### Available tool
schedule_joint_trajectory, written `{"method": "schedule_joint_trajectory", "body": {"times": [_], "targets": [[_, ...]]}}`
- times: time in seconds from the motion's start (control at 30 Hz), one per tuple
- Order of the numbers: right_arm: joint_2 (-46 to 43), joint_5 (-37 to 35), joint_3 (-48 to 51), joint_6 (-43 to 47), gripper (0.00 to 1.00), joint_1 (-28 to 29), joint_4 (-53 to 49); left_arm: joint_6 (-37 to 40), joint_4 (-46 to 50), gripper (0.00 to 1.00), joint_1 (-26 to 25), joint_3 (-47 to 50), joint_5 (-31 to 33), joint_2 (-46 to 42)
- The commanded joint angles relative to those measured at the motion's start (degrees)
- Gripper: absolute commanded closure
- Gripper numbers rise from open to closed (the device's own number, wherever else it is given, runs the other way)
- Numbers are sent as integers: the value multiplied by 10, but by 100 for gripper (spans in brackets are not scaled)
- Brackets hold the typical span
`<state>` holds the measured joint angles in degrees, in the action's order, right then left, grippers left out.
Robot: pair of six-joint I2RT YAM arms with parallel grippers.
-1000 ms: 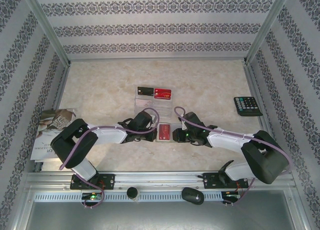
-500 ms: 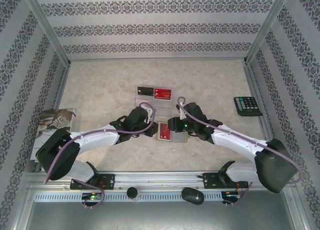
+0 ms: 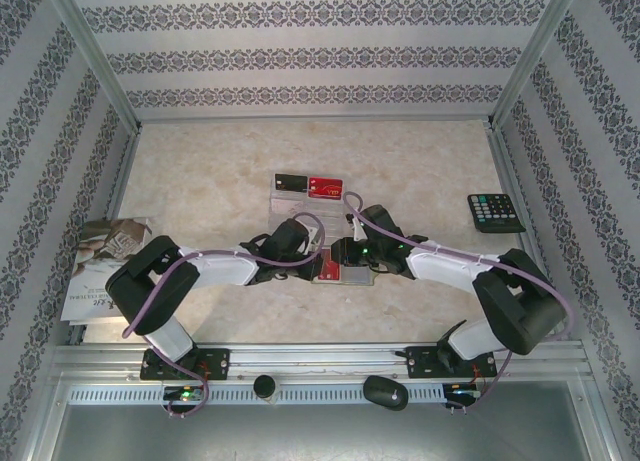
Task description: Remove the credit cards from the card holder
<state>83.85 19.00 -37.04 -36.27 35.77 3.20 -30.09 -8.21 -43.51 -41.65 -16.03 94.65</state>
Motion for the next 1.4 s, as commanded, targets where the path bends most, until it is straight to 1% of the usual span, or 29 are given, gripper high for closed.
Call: {"method": "schedule_joint_trajectory", "body": {"times": [0.0, 0.17, 0.37, 0.77, 0.97, 1.17, 1.27, 1.3, 1.37], "targets": [[17, 5, -13, -10, 74, -2, 4, -5, -13, 95, -4, 7, 6, 12], [22, -22, -12, -13, 75, -3, -14, -9, -18, 96, -4, 13, 4, 24], [42, -4, -14, -21, 75, -9, -2, -12, -22, 97, -4, 17, -1, 35], [39, -38, -7, -22, 76, -18, -22, -18, -27, 100, -4, 25, -9, 36], [60, -15, -15, -19, 76, -18, -15, -16, -25, 100, -4, 25, -9, 37], [72, 3, -16, -26, 82, -17, 4, -18, -31, 100, -4, 28, -13, 41], [74, 11, -11, -32, 82, -20, 15, -18, -31, 100, -4, 27, -15, 42], [76, 15, -9, -36, 83, -21, 20, -17, -31, 100, -3, 26, -15, 42], [76, 15, -3, -39, 90, -23, 26, -17, -29, 100, -4, 25, -15, 42]]}}
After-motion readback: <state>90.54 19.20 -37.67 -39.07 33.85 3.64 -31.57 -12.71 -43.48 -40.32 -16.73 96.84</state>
